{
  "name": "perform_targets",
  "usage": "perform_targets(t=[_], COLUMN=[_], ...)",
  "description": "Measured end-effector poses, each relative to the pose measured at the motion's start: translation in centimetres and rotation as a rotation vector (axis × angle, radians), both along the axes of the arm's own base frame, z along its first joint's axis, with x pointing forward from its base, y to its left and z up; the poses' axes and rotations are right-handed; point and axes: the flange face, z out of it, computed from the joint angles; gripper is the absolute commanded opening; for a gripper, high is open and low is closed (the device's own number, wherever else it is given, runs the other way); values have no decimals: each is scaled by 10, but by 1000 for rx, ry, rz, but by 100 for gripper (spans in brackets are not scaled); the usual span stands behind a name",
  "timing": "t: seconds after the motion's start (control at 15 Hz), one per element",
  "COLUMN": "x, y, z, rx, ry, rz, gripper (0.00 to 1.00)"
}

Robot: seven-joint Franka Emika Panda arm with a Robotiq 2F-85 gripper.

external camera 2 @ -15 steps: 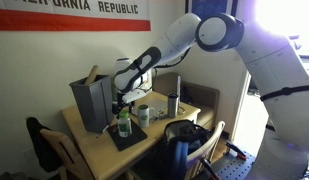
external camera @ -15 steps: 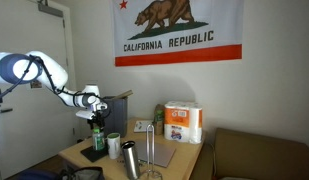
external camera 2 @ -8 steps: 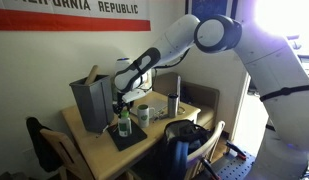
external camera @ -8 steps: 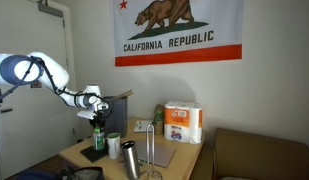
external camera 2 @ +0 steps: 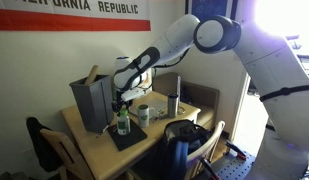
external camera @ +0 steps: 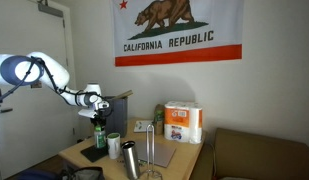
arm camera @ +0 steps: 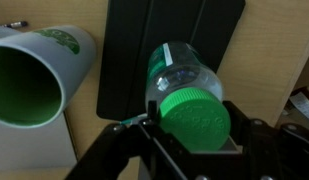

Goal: Put the green lid on the bottle and then throw the bottle in the bin

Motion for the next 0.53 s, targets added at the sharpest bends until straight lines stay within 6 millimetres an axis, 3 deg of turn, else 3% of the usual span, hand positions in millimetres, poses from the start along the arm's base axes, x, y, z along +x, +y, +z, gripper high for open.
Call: perform_targets(t=[0.33,0.53], x=[17,32], y=[3,-5], z=[37,80], rx=[-3,-36], ry=[-14,-3], rz=[9,25], gripper=[40,40])
